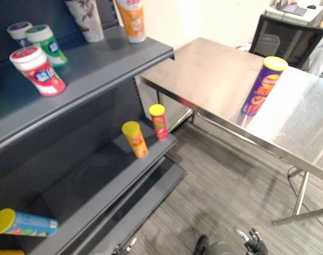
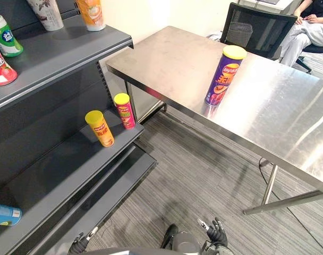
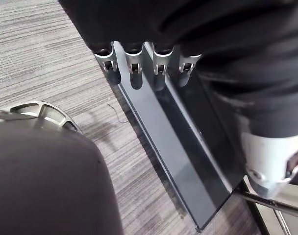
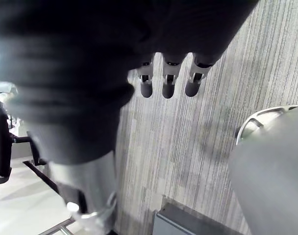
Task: Put the gum and the chips on the shelf.
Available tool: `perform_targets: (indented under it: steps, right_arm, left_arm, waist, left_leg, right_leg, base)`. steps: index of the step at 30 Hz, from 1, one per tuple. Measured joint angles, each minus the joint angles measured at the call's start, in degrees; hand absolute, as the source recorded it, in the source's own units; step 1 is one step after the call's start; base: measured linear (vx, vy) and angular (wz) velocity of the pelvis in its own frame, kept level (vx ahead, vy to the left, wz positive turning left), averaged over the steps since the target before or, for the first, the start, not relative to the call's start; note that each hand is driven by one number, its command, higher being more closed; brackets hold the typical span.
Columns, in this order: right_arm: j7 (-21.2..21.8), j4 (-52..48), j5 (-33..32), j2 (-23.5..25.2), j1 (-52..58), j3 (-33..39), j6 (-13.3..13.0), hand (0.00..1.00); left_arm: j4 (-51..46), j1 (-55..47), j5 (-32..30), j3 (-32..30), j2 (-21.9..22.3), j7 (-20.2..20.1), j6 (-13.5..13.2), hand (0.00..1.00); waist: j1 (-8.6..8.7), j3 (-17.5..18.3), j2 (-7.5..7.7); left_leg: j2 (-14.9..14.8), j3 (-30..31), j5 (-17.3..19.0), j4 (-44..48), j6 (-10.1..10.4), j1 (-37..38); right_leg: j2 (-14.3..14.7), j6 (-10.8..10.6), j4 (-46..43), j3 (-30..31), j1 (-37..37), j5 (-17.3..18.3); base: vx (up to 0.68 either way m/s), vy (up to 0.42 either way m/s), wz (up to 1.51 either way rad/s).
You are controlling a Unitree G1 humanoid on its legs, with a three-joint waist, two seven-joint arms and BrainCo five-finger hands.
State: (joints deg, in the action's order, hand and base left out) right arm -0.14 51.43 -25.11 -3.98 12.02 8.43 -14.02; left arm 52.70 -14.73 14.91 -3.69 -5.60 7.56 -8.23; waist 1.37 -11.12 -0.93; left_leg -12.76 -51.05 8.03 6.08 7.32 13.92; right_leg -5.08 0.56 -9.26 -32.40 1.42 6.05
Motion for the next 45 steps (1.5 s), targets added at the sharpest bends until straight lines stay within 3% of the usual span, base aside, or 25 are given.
perform_targets:
  steps: [9, 14, 17, 19, 22, 25, 27, 32, 34, 35, 36, 37, 40, 43, 45]
  right_arm:
    - [-1.33, 0.12, -0.21, 0.16, 1.10, 2.36, -1.00, 0.00]
    - [-1.40, -0.14, -2.46, 0.54, 0.43, 2.38, -2.65, 0.00]
    - [-1.89, -0.96, -2.39, 0.53, 0.57, 2.33, -2.65, 0.00]
    - [-1.98, -1.08, -2.32, -0.51, 0.04, 1.45, -2.87, 0.00]
    - [-1.40, -0.68, -1.68, -2.82, -2.15, -0.27, -3.00, 0.00]
    - [-0.46, 1.11, -1.62, -4.04, -2.70, -0.35, -3.01, 0.00]
    - [-0.44, 1.28, -1.66, -4.37, -2.08, -0.56, -2.99, 0.00]
    - [-0.70, 1.16, -1.70, -4.97, -1.30, -5.42, -2.80, 0.00]
    - [-1.05, 1.13, -1.71, -4.92, -1.27, -6.76, -2.71, 0.00]
    - [-1.54, 0.96, -1.72, -5.01, -1.02, -6.77, -2.69, 0.00]
    - [-1.93, 0.84, -1.73, -5.14, -0.85, -6.72, -2.68, 0.00]
    - [-2.46, 1.01, -1.76, -4.33, -0.67, -6.55, -2.51, 0.00]
    - [-2.59, 0.86, -1.82, -0.42, 0.14, -6.86, -2.53, 0.00]
    - [-3.22, 0.87, -2.00, 0.57, 0.55, -6.70, -2.73, 0.00]
    - [-3.74, 0.85, -2.09, 0.60, 0.49, -6.70, -2.75, 0.00]
  left_arm:
    - [1.48, 1.25, -0.10, 1.24, 0.31, 0.19, -0.53, 0.00]
    - [1.65, 2.79, -0.11, 1.68, -0.56, 0.35, -0.66, 0.00]
    - [1.77, 3.30, -0.02, 1.62, -0.83, 1.00, -0.65, 0.00]
    - [0.94, 2.89, 0.84, 0.37, -0.41, 1.21, -1.28, 0.00]
    - [0.96, 2.21, 2.83, -0.99, 0.70, 3.39, -1.68, 0.00]
    - [0.90, 1.97, 2.99, -0.90, 0.94, 3.64, -1.92, 0.00]
    - [0.98, 1.98, 2.99, -0.92, 0.77, 3.52, -2.34, 0.00]
    - [0.98, 1.56, 2.88, -0.99, 0.69, 3.47, -3.04, 0.00]
    - [1.07, 1.57, 2.79, -0.58, 0.67, 3.45, -3.11, 0.00]
    - [1.47, 1.56, 2.71, 0.38, 0.93, 3.43, -3.13, 0.00]
    - [1.86, 1.49, 2.71, 1.10, 1.14, 3.44, -3.10, 0.00]
    - [2.15, 1.53, 2.66, 1.81, 0.59, 3.39, -2.90, 0.00]
    - [2.02, 1.46, 2.38, 2.32, -1.74, 3.25, -2.92, 0.00]
    - [2.06, 1.35, 2.08, 3.41, -1.86, 3.15, -2.92, 0.00]
    - [2.05, 1.14, 1.67, 3.51, -1.65, 2.89, -2.91, 0.00]
  waist:
    - [0.45, -0.31, -1.08]
    - [2.05, -1.44, -0.49]
    - [3.39, -2.21, 0.14]
    - [2.87, -2.33, 0.48]
    - [3.07, -2.34, 0.56]
    - [2.82, -2.24, 0.52]
    - [3.04, -2.10, 0.39]
    - [2.77, -1.90, 0.70]
    - [2.76, -1.65, 0.33]
    - [2.76, -0.80, -0.90]
    - [2.79, -0.22, -1.91]
    - [3.13, 1.10, -1.49]
    - [2.55, 2.21, 1.70]
    - [1.50, 3.05, 1.65]
    - [1.46, 3.57, 1.65]
  left_leg:
    - [1.02, -0.59, -1.86, 0.24, 0.12, 0.18]
    - [1.30, -2.72, -1.98, 3.09, 0.20, -0.77]
    - [-1.09, -2.82, -1.97, 10.54, 0.21, -1.25]
    - [-4.25, 6.40, -2.06, 21.28, -0.70, -6.05]
    - [0.85, 19.63, 2.46, 16.25, -0.59, -7.65]
    - [2.32, 24.52, 2.36, 9.90, -0.22, -8.68]
    - [2.25, 28.23, 2.18, 7.48, 0.07, -9.86]
    - [5.26, 37.30, 1.62, 2.41, 0.75, -12.46]
    - [5.93, 38.04, -0.81, -0.28, 1.20, -12.71]
    - [5.93, 38.12, -6.04, -2.49, 0.88, -12.71]
    - [5.50, 37.94, -8.41, -2.89, 0.34, -12.76]
    - [6.33, 37.43, -6.47, -3.45, -0.81, -12.02]
    - [9.37, 37.23, -6.46, -4.73, -0.84, -10.12]
    - [10.55, 37.00, -5.41, -4.93, -2.49, -8.41]
    - [10.70, 36.95, -5.38, -4.96, -2.54, -8.40]
  right_leg:
    - [-1.30, -0.33, -0.47, 1.27, 0.91, -0.14]
    - [-4.53, 0.88, -9.38, 3.35, 6.44, 4.47]
    - [-5.68, 1.51, -13.67, 4.99, 7.57, 7.51]
    - [-2.93, 1.18, -13.98, 11.33, 8.75, 7.54]
    - [0.55, 0.97, -9.71, 20.22, 8.24, 5.95]
    - [0.13, 1.25, -5.69, 18.65, 5.55, 6.14]
    - [0.21, -0.47, -5.67, 19.25, 4.67, 5.01]
    - [0.20, -1.54, -2.88, 26.33, 0.12, 3.56]
    - [0.30, -2.08, -3.06, 27.77, -0.15, 3.43]
    - [0.98, -3.19, -2.89, 28.17, -0.11, 3.55]
    - [1.49, -3.72, -3.00, 28.24, -0.05, 3.87]
    - [0.33, -4.77, -3.62, 27.98, 0.16, 4.46]
    - [-3.34, -6.30, -2.12, 24.15, -1.47, 3.95]
    - [-4.42, -7.52, 0.24, 23.27, -3.89, 3.11]
    - [-4.55, -7.60, 0.49, 23.23, -3.92, 2.77]
  base:
    - [-0.06, 0.034, -0.07]
    - [-0.06, -0.029, -0.22]
    - [0.00, -0.129, -0.37]
    - [0.06, -0.180, -1.02]
    - [0.10, -0.090, -1.58]
    - [0.14, 0.016, -1.30]
    - [0.16, 0.070, -0.87]
    - [0.20, 0.115, -0.77]
    - [0.17, 0.212, -0.71]
    - [0.17, 0.259, -0.63]
    - [0.18, 0.325, -0.39]
    - [0.13, 0.290, -0.18]
    - [0.10, 0.263, -0.08]
    - [0.04, 0.144, -0.02]
    - [-0.01, 0.054, -0.03]
